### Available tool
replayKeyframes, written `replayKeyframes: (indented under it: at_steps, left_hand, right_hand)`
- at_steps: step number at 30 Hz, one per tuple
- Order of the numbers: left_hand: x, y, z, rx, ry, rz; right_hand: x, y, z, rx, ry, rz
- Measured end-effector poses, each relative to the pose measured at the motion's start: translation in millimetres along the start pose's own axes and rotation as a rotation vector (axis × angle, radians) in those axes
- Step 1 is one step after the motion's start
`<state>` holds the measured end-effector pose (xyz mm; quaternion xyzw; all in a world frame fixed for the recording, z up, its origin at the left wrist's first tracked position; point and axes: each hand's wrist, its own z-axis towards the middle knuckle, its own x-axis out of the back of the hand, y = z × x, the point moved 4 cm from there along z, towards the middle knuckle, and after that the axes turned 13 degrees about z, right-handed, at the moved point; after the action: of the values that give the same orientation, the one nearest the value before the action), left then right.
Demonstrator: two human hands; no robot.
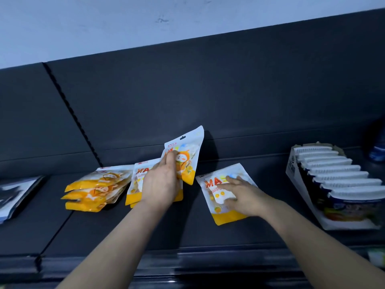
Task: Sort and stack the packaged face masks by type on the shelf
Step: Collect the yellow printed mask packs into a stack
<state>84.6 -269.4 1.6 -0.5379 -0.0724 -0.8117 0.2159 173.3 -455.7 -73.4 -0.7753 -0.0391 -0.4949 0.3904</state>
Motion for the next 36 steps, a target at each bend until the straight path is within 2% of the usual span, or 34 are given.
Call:
replayKeyframes:
  at_steps: [4,7,9,11,13,15,16,18,22,25,28,31,33,36]
  left_hand:
    - [3.3,4.8,-2.7,-0.01,0.054,-0.007]
    - [3.8,-9.6,-4.8,0.066,0.066,0.009]
    - [2.7,-27.1,-5.6,0.13,0.13,0.021]
    - [-6.9,-43.9,-3.7,0.143,0.146,0.025]
    - [-27.4,-55.0,1.2,0.09,0.003,0.056]
    - [-52.4,-60.7,2.1,0.007,-0.257,0.072]
    - [-61.4,-62.5,0.4,-0.031,-0.363,0.059]
    - [-68.0,-64.5,-0.7,-0.063,-0.429,0.012]
    - [-52.2,-62.8,-3.1,-0.005,-0.335,-0.093]
    - [-38.1,-61.8,-4.0,-0.015,-0.193,-0.135]
    - [-22.3,-82.3,2.3,0.07,0.002,-0.235]
    - [-11.7,-132.1,12.9,0.205,0.132,-0.139]
    - [-19.2,-178.9,17.6,0.307,0.009,-0.03]
    - [-51.9,-231.2,8.6,0.397,-0.317,-0.056]
  right_hand:
    - [0.1,1.3,-6.4,0.046,0.077,-0.213]
    - [1.3,0.7,-4.1,0.112,0.175,-0.307]
    - [-3.5,3.5,-2.6,0.126,0.198,-0.262]
    - [-9.9,9.3,-2.0,0.107,0.137,-0.114]
    - [-13.2,12.7,-4.4,0.052,0.021,-0.056]
    - [-13.2,12.4,-6.3,0.01,-0.049,-0.114]
    - [-13.0,11.3,-6.7,-0.005,-0.056,-0.144]
    - [-12.5,8.5,-4.5,-0.017,0.012,-0.174]
    - [-16.6,0.0,-1.9,0.025,0.288,-0.233]
    - [-18.3,-9.9,0.6,-0.001,0.369,-0.066]
    - [-12.1,-42.7,5.6,0.102,0.514,0.052]
    - [-10.0,-91.4,12.1,0.237,0.601,0.108]
    - [-15.2,-125.4,21.1,0.305,0.595,0.14]
    - [-27.6,-167.8,40.7,0.279,0.529,0.131]
